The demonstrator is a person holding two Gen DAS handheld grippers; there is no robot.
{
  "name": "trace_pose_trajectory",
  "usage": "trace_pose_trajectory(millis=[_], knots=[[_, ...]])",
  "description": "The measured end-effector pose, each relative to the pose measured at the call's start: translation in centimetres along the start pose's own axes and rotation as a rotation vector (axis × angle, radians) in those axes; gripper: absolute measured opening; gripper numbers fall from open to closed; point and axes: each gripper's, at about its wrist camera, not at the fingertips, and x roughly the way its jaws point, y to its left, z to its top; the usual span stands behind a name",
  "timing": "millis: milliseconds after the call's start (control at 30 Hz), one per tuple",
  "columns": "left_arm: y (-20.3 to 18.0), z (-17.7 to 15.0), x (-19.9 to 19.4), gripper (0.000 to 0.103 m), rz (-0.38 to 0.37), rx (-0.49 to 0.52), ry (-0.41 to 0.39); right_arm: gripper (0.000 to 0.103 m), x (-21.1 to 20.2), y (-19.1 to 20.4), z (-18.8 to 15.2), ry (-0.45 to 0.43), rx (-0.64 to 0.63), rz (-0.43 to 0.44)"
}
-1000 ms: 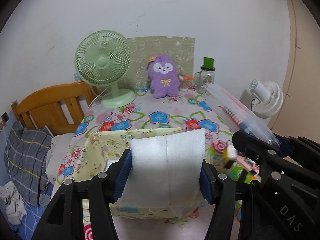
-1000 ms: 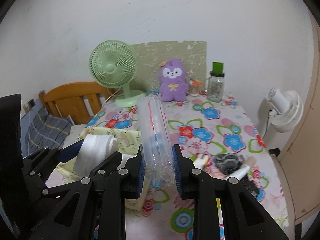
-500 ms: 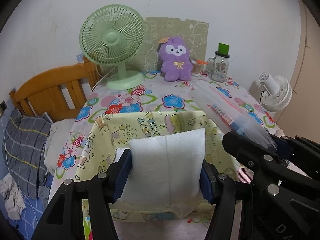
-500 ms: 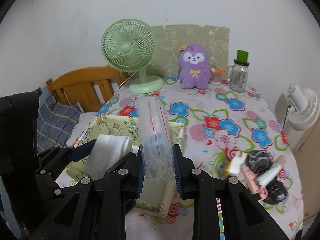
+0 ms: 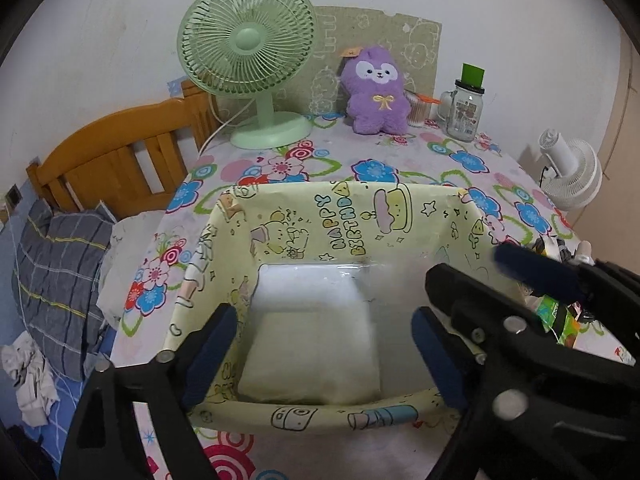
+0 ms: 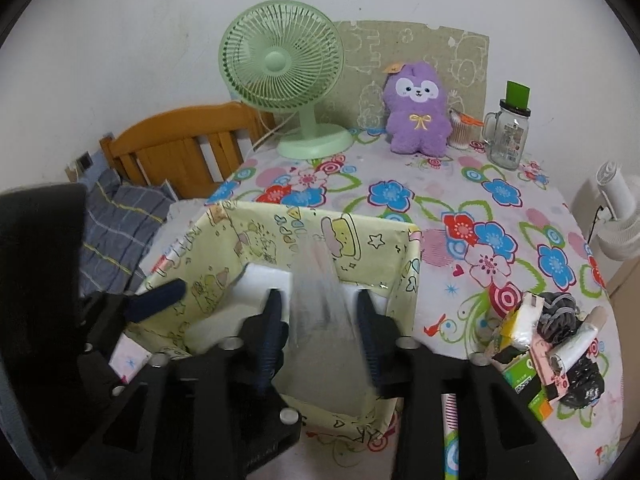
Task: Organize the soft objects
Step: 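Open both tools to drop the pad and pencil bag into the box, then move both tools back toward the remaining items on the table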
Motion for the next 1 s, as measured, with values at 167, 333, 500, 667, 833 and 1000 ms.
trace_pose_trajectory(millis=[167, 333, 500, 667, 833, 1000], knots=[[0.3, -0.2, -0.7, 0.094, 0.0, -0.019, -0.002, 0.079, -0.9, -0.3, -0.1, -0.035, 0.011, -0.039], [-0.1, -0.2, -1.8, 0.095, 0.01, -0.018, -0.023, 0.083, -2.0, -0.5, -0.3, -0.047, 0.006, -0.053], [-1.3, -0.3, -3.1, 0.096, 0.009, -0.005, -0.046, 0.086, -3.6, -1.0, -0.4, -0.063, 0.003, -0.073], [-2.7, -0.4, -4.5, 0.096, 0.004, 0.009, -0.072, 0.089, -5.4, -2.1, -0.7, -0.087, 0.024, -0.082], [-3.9, -0.5, -6.0, 0.096, -0.005, 0.01, -0.1, 0.097, -7.5, -3.0, -1.3, -0.117, 0.044, -0.096], [-5.5, -0.7, -7.6, 0.096, -0.001, 0.023, -0.125, 0.099, -9.3, -4.0, -1.8, -0.135, 0.056, -0.101]])
